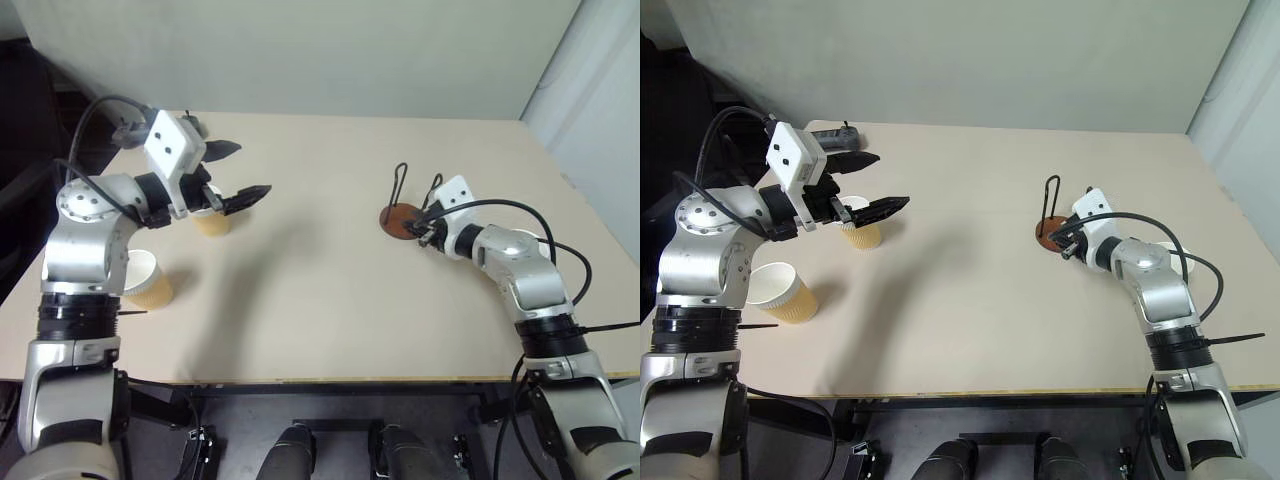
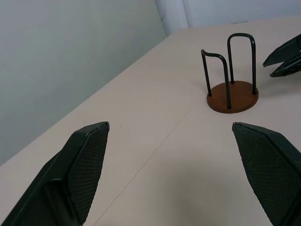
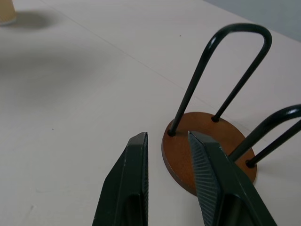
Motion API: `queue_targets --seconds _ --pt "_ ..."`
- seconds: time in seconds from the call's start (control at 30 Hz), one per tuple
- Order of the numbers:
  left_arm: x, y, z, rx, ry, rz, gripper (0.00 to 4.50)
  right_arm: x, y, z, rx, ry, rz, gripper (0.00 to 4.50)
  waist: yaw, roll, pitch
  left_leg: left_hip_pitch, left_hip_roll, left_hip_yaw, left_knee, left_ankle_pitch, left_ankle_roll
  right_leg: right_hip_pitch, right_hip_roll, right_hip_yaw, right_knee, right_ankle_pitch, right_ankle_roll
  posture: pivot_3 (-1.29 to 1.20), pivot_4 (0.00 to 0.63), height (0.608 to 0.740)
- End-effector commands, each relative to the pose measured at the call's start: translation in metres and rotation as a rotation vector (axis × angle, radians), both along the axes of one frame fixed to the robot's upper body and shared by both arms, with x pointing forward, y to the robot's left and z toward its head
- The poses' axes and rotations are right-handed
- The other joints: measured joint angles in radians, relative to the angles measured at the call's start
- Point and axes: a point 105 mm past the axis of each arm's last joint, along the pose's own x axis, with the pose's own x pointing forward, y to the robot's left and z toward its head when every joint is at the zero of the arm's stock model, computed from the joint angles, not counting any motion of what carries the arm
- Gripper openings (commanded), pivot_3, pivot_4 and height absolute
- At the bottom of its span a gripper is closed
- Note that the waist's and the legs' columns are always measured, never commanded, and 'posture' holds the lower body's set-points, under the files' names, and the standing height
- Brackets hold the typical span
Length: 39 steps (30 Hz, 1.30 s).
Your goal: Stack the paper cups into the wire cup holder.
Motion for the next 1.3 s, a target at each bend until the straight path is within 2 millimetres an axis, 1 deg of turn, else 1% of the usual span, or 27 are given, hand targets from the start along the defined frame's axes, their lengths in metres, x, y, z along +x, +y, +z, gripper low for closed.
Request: queue_targets --seconds 0.03,0.3,0.6,0.9,1.0,1.07,1.2,1.3 --pt "-0.002 -0.001 0.017 0.002 -0.061 -0.009 4.48 0.001 -0.002 0.004 -0.013 -0.022 -0.027 1.30 0.000 0.000 0.000 0.000 0.000 0.000 0.000 0.000 0.000 0.000 0.000 0.000 0.000 0.000 0.000 0.00 0.150 0.740" --pt "-0.002 -0.001 0.017 0.008 -0.062 -0.010 4.48 0.004 -0.007 -0.004 -0.027 -0.004 -0.088 1.30 0.000 0.000 0.000 0.000 0.000 0.000 0.000 0.000 0.000 0.000 0.000 0.000 0.000 0.000 0.000 0.00 0.150 0.740" --pt "-0.002 0.000 0.018 0.015 -0.062 -0.009 4.48 0.012 -0.018 -0.001 -0.027 -0.021 -0.159 1.30 0.000 0.000 0.000 0.000 0.000 0.000 0.000 0.000 0.000 0.000 0.000 0.000 0.000 0.000 0.000 0.00 0.150 0.740" --pt "0.000 -0.002 0.019 0.017 -0.066 -0.015 4.48 0.024 -0.018 0.004 0.017 -0.045 -0.239 1.30 -0.001 0.000 0.000 0.000 0.000 0.000 0.000 0.000 0.000 0.000 0.000 0.000 0.000 0.000 0.000 0.00 0.150 0.740" --pt "0.000 -0.002 0.020 0.019 -0.067 -0.015 4.48 0.025 -0.017 0.004 0.017 -0.046 -0.240 1.30 0.001 0.000 0.000 0.000 0.000 0.000 0.000 -0.001 -0.001 0.000 0.000 0.000 0.000 0.000 0.000 0.00 0.150 0.740" --pt "-0.001 -0.001 0.020 0.021 -0.068 -0.014 4.48 0.026 -0.017 0.004 0.020 -0.045 -0.242 1.30 0.001 0.000 0.000 0.000 0.000 0.000 0.000 -0.004 -0.006 0.000 0.000 0.000 0.000 0.000 0.000 0.00 0.150 0.740" --pt "-0.001 -0.001 0.020 0.021 -0.068 -0.012 4.48 0.027 -0.017 0.004 0.029 -0.043 -0.250 1.30 0.000 0.000 0.000 0.000 0.000 0.000 0.000 -0.004 -0.006 0.000 0.000 0.000 0.000 0.000 0.000 0.00 0.150 0.740" --pt "-0.001 -0.001 0.020 0.021 -0.068 -0.012 4.48 0.029 -0.014 0.004 0.039 -0.044 -0.255 1.30 -0.001 0.000 0.000 0.000 0.000 0.000 0.000 -0.004 -0.006 0.000 0.000 0.000 0.000 0.000 0.000 0.00 0.150 0.740"
